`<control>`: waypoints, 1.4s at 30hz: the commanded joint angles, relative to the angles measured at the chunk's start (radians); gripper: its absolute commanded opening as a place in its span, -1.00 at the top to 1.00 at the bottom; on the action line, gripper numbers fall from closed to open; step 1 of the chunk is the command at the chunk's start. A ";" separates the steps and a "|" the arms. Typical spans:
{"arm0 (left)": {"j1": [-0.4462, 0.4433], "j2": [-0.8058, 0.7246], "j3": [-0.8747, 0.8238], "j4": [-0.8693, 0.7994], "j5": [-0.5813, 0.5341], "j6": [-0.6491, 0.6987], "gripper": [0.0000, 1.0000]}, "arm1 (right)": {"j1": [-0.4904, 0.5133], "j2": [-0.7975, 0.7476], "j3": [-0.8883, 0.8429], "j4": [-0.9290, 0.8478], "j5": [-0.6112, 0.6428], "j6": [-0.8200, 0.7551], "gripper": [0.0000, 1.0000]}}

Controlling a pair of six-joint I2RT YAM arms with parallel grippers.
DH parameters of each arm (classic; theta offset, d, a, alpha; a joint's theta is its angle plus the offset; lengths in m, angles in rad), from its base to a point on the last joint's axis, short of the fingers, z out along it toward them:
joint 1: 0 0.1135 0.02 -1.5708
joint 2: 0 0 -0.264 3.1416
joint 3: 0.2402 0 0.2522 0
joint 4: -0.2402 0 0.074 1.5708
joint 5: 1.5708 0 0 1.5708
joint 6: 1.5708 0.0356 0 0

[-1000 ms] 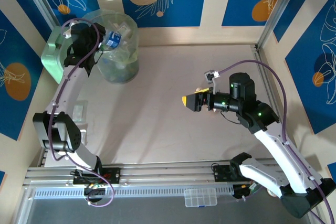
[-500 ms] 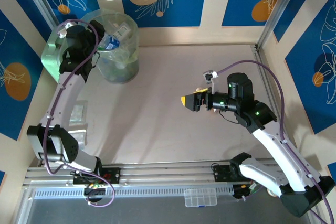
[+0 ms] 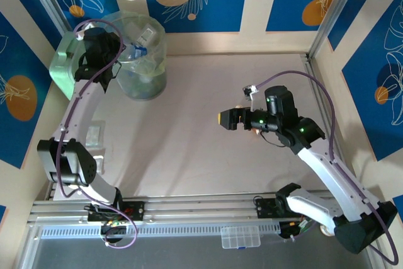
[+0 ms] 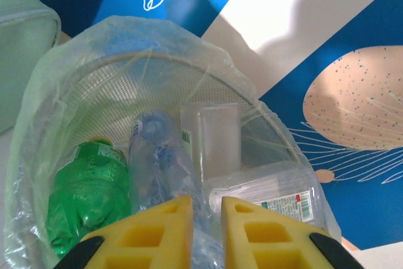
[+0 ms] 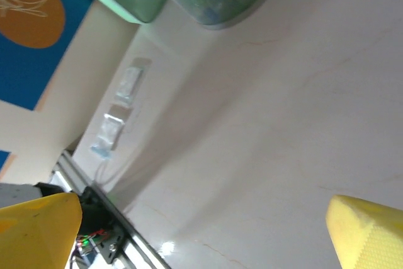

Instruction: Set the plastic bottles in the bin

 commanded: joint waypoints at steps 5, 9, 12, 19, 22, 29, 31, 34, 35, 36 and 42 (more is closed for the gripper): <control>0.007 0.035 -0.041 -0.027 0.032 -0.005 0.61 | -0.035 0.047 0.044 -0.085 0.082 0.009 -1.00; 0.009 0.034 -0.006 -0.052 0.014 0.013 0.42 | -0.044 0.059 0.045 -0.094 0.149 0.030 -1.00; 0.009 0.017 0.021 -0.066 0.027 0.024 0.13 | -0.075 0.083 0.048 -0.133 0.261 0.086 -0.99; -0.008 -0.067 0.102 -0.174 0.008 0.059 -0.03 | -0.221 0.171 0.005 -0.102 0.308 0.139 -0.98; -0.043 -0.122 0.096 -0.213 -0.015 0.075 -0.02 | -0.247 0.262 0.015 -0.081 0.326 0.132 -0.98; -0.116 -0.307 -0.171 -0.116 0.058 -0.146 0.02 | -0.252 0.480 0.083 -0.034 0.459 0.069 -0.98; -0.168 -0.336 -0.220 -0.078 0.087 -0.148 0.02 | -0.260 0.547 0.117 -0.034 0.477 0.049 -0.98; -0.228 -0.348 -0.275 -0.032 0.163 -0.165 0.01 | -0.259 0.642 0.177 -0.039 0.494 -0.003 -0.98; -0.238 -0.345 -0.293 -0.015 0.198 -0.177 0.00 | -0.258 0.673 0.197 -0.047 0.489 -0.019 -0.99; -0.241 -0.338 -0.313 0.007 0.242 -0.189 -0.01 | -0.259 0.704 0.216 -0.060 0.486 -0.034 -0.98; -0.273 -0.289 -0.358 0.027 0.376 -0.207 -0.02 | -0.212 0.790 0.221 -0.075 0.518 -0.113 -0.99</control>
